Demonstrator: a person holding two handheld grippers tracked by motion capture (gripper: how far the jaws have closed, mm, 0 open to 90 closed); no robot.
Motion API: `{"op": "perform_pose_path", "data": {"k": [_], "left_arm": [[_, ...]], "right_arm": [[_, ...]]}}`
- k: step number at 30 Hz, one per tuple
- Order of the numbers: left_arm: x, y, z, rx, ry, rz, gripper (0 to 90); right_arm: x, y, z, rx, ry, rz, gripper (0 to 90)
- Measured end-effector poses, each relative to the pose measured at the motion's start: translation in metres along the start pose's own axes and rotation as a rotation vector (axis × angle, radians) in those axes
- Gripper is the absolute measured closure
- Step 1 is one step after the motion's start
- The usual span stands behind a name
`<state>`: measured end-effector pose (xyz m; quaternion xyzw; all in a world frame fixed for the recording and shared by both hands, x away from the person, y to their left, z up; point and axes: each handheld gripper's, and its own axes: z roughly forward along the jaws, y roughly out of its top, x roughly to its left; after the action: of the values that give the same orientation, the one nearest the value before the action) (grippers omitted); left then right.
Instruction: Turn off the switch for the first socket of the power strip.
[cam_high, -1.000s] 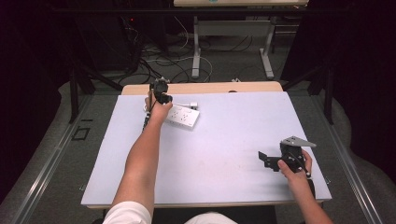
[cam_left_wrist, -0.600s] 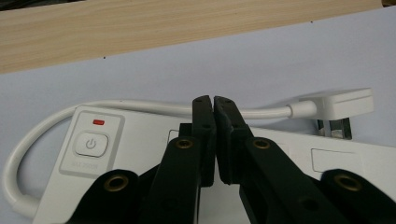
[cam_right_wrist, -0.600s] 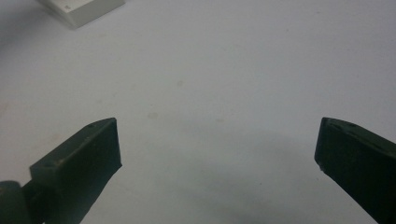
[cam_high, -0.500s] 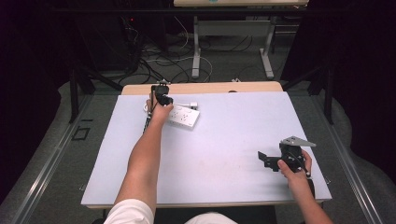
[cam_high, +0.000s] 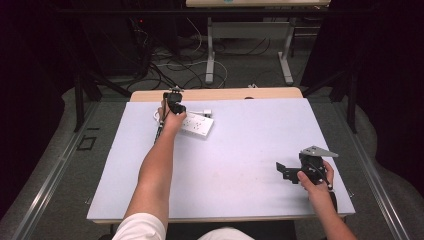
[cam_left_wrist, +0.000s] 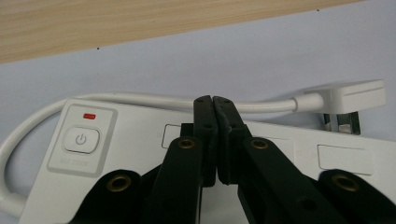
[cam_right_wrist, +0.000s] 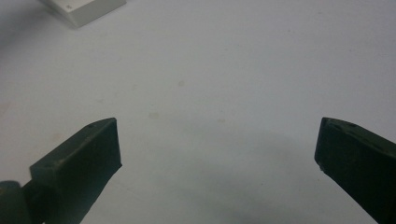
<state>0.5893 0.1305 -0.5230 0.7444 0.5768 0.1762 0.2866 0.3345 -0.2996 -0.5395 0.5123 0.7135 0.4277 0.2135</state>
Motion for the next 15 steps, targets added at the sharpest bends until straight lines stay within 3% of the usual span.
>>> {"op": "perform_pose_path", "data": {"k": [8,10,15], "left_arm": [[-0.0007,-0.001,0.0006,0.001,0.005,-0.002,89.3],[0.0003,-0.0017,0.0,0.0,0.008,0.013,89.2],[-0.0007,-0.0031,0.0003,-0.009,0.007,-0.002,89.4]], "right_arm": [[0.0,0.0002,-0.0002,-0.001,0.0,0.001,0.0],[0.0003,0.0004,-0.0007,-0.002,-0.002,-0.001,0.0],[0.0,0.0003,-0.0006,-0.003,-0.004,0.0,0.0]]}}
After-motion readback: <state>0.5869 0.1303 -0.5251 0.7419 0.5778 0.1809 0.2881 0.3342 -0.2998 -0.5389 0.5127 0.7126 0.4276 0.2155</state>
